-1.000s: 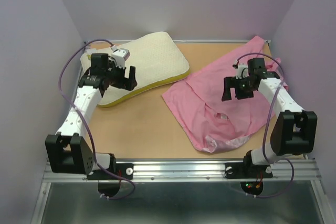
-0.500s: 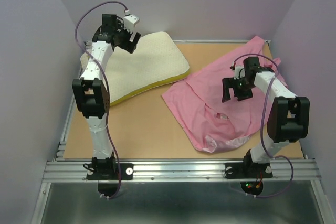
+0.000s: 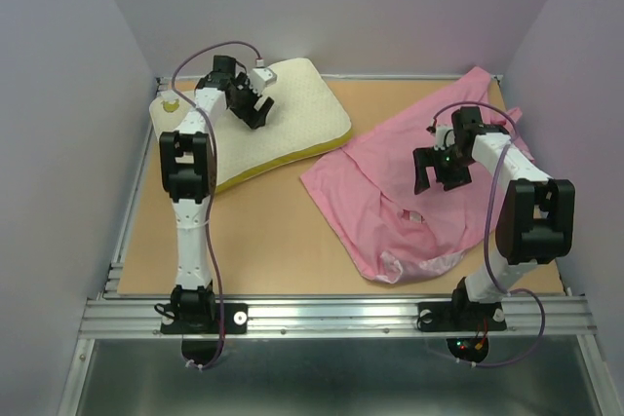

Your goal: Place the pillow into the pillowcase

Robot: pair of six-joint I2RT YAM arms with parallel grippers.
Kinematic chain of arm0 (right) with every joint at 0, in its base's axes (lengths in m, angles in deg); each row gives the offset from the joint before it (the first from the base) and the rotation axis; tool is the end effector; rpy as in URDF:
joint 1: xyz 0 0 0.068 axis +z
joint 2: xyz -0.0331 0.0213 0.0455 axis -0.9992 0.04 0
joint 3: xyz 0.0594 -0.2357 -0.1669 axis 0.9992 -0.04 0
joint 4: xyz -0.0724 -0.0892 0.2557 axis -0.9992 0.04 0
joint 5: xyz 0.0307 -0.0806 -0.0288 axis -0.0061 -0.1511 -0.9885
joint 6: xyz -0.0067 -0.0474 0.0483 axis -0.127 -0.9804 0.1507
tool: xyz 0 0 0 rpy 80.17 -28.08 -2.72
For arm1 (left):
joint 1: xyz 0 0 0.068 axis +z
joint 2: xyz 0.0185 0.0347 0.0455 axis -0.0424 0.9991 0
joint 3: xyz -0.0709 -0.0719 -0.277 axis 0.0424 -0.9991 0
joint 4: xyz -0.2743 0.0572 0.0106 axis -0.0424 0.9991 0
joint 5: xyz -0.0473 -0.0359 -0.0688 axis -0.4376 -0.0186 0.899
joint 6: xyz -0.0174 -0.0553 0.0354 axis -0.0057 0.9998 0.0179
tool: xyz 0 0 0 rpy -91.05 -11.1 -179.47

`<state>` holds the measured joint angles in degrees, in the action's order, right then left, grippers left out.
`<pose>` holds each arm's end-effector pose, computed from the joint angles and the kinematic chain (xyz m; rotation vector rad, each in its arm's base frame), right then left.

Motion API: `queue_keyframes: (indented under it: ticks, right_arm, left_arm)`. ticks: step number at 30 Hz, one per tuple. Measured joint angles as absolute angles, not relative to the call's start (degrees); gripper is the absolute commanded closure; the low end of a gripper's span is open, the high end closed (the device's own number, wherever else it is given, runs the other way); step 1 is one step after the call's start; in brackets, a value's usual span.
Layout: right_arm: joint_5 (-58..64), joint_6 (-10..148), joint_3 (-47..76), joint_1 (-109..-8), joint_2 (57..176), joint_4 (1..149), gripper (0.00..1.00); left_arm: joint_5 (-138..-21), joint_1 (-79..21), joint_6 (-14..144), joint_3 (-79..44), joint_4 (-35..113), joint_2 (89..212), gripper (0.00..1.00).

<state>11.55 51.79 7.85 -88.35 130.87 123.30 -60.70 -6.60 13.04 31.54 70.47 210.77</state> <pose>0.3436 0.0118 0.2147 -0.2984 2.8156 0.3742 0.5822 -0.0673 0.2220 1.0491 1.9829 -0.2166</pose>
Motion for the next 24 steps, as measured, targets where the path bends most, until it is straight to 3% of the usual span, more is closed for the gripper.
queue_keyframes:
  ticks: [2,4,6,7,18,24]
  right_arm:
    - [11.46,51.57,7.85,-88.35,130.89,123.47,0.00]
    - [11.46,51.31,7.85,-88.35,131.09,123.56,0.00]
    - [11.46,51.13,7.85,-88.35,131.59,123.56,0.00]
    - [11.46,50.96,7.85,-88.35,132.14,123.58,0.00]
    - [8.82,51.35,8.46,-88.35,140.47,122.36,0.01]
    - [4.44,54.19,17.27,-87.41,147.24,123.76,0.02]
  left_arm:
    - [-61.11,-6.84,10.40,30.69,70.58,212.41,0.03]
    - [-61.35,-6.95,8.60,28.46,69.84,212.17,0.12]
    - [-61.88,-6.99,7.21,26.56,68.59,211.16,0.44]
    - [-62.20,-7.01,6.51,26.05,68.46,210.81,0.99]
    - [-60.45,-3.38,3.25,24.13,73.86,206.35,1.00]
    - [-59.84,2.50,-0.42,10.23,79.67,194.05,1.00]
